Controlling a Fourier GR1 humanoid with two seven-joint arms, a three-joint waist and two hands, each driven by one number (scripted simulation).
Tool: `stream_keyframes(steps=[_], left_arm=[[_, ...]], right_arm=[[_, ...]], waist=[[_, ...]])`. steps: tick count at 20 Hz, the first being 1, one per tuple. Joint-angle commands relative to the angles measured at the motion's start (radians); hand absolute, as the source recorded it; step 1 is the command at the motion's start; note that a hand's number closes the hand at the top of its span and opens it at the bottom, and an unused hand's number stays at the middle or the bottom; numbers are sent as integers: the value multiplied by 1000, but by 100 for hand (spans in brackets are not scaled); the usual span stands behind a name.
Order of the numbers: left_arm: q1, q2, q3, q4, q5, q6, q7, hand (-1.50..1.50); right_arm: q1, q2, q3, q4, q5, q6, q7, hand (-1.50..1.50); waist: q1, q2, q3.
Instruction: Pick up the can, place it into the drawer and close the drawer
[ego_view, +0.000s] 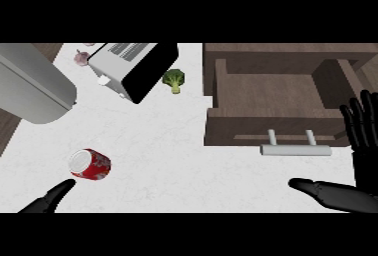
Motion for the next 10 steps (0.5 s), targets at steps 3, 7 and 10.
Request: stream_keyframes(steps=[3, 7, 10], left_arm=[[37, -4, -113, -91, -138, 87, 129, -150], [9, -4, -164, -65, -223, 128, 181, -150], [34, -4, -137, 33, -88, 115, 40, -150]], right_arm=[[-1, 9, 6, 51, 25, 6, -17, -150], [99, 13, -10, -29, 1, 34, -44, -150], [34, 13, -34, 36, -24, 38, -54, -150]], waist=[[-8, 1, -1], [-13, 0, -1], [-8, 0, -1]])
